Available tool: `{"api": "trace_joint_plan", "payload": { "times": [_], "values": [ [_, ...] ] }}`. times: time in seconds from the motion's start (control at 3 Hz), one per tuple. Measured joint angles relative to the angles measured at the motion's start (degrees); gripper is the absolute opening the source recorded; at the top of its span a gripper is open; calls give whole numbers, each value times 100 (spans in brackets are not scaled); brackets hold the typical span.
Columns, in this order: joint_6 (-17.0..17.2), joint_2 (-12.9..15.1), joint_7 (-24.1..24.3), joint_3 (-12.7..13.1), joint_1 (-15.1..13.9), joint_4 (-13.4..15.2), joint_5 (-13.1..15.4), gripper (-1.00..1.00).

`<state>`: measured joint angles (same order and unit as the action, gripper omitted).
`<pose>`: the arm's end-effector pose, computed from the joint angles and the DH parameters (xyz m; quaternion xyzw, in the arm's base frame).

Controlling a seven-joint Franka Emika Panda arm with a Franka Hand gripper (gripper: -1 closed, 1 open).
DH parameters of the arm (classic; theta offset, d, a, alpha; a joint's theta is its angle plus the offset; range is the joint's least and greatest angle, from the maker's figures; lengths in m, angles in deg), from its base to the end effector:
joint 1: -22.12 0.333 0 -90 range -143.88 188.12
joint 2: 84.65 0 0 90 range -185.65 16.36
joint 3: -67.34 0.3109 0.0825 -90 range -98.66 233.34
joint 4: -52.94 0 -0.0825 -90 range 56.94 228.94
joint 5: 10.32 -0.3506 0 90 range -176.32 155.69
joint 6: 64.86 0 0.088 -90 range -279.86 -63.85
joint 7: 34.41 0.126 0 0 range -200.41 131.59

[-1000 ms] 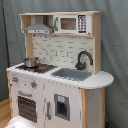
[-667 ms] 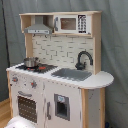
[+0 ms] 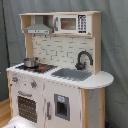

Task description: Play with the kitchen

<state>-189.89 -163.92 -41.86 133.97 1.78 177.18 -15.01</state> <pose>0.1447 0.4461 0.5380 0.7048 0.3511 0.4402 0.4314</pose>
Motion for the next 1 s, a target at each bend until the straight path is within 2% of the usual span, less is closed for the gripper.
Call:
{"api": "trace_joint_plan", "payload": {
  "times": [0.33, 1.0],
  "values": [
    [234, 370, -320, -196, -5, 0, -140, 100],
    [569, 1279, -1058, -510, -45, -41, -169, 100]
  ]
}}
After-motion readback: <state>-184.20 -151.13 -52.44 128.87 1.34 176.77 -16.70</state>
